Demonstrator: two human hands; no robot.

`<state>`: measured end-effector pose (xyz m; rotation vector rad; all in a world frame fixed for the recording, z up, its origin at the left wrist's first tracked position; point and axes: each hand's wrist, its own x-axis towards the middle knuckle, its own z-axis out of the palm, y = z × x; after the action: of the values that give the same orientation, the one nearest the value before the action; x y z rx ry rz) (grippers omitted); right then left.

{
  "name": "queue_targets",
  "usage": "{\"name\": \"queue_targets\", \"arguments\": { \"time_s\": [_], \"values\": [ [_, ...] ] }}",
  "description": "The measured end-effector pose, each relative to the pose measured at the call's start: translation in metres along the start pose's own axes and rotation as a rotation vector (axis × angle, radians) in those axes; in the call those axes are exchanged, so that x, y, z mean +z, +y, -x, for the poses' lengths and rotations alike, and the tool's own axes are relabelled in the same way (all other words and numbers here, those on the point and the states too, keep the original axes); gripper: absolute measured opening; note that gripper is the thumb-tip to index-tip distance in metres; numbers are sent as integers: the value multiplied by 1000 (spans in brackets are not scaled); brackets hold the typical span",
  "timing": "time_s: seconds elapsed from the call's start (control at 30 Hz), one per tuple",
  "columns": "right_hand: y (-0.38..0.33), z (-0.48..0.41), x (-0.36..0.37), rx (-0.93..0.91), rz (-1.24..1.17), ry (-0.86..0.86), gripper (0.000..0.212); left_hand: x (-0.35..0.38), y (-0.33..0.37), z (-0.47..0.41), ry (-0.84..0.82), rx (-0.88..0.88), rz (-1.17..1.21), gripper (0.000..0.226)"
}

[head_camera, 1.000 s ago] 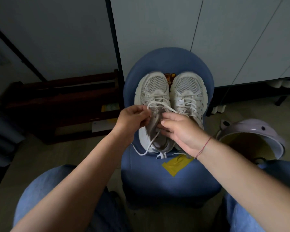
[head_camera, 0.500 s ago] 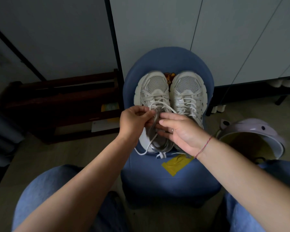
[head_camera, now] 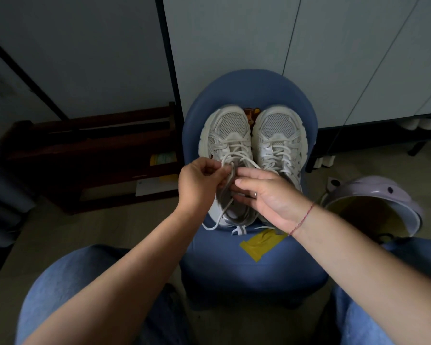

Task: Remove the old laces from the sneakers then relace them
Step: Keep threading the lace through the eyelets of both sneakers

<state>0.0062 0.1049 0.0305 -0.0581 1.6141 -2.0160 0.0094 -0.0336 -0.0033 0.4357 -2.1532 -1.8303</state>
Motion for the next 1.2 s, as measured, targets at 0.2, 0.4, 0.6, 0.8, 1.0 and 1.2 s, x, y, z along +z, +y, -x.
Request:
{"name": "queue_targets", "arguments": {
  "time_s": [0.2, 0.4, 0.6, 0.8, 1.0, 1.2],
  "values": [
    [1, 0, -1, 0, 5, 2, 27, -3, -4, -3, -18, -38, 38, 15],
    [4, -3, 0, 13, -10, 33, 32, -3, 0, -4, -118, -79, 38, 11],
    [9, -6, 1, 18, -56, 40, 31, -7, -2, -18, -291, -366, 314, 15],
    [24, -21, 9, 9, -129, 244, 11, -10, 1, -19, -361, -439, 330, 10],
    [29, -28, 17, -35, -120, 332, 15, -11, 6, -15, -341, -369, 218, 20],
    [34, -18, 13, -83, 168, 330, 12, -11, 1, -13, -207, -225, 79, 18]
  ]
}}
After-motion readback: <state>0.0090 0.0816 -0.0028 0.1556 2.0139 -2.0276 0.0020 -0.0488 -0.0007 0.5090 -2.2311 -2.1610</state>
